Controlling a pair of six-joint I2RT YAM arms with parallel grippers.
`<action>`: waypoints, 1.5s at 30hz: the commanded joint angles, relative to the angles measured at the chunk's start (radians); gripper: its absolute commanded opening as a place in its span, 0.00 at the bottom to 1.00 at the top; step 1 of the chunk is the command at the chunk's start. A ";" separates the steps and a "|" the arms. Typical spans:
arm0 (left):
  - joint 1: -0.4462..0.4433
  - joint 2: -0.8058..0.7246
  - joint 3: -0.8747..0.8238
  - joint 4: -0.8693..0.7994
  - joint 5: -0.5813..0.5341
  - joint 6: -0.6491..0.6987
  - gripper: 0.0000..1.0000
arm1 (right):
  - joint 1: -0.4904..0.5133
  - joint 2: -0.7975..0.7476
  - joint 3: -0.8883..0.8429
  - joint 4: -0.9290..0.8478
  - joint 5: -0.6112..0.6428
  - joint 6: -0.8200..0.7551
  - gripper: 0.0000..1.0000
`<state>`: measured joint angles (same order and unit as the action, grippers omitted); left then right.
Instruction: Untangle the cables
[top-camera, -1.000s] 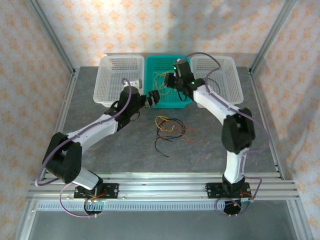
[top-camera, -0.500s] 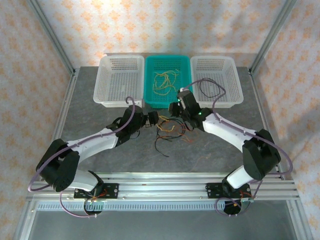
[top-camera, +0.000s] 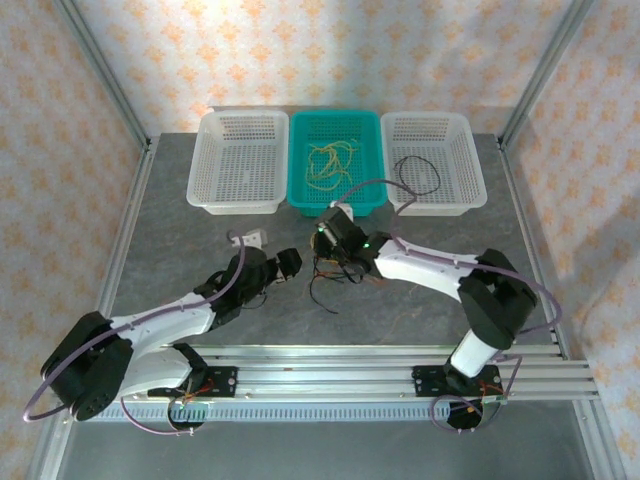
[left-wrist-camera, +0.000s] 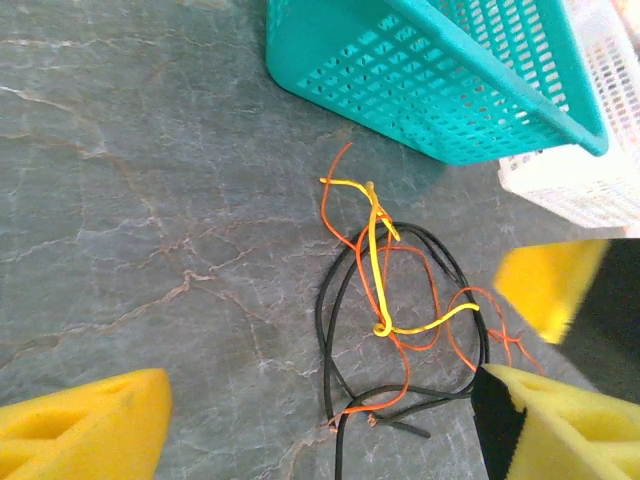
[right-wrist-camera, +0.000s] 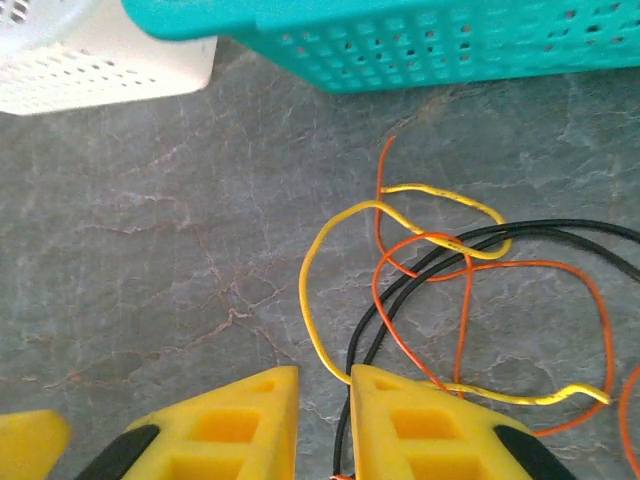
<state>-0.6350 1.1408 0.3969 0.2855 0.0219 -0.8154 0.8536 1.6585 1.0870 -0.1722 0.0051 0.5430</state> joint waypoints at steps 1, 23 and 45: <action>0.001 -0.046 -0.028 0.047 -0.033 -0.033 0.80 | 0.027 0.044 0.075 -0.042 0.076 0.029 0.20; 0.242 -0.146 -0.176 0.234 0.171 -0.136 0.80 | 0.051 0.297 0.289 -0.158 0.235 0.020 0.38; 0.246 -0.117 -0.111 0.155 0.157 -0.061 0.80 | 0.059 0.454 0.426 -0.272 0.306 -0.046 0.29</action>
<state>-0.3927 1.0214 0.2493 0.4599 0.1978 -0.9070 0.9073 2.0926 1.4769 -0.3958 0.2657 0.5117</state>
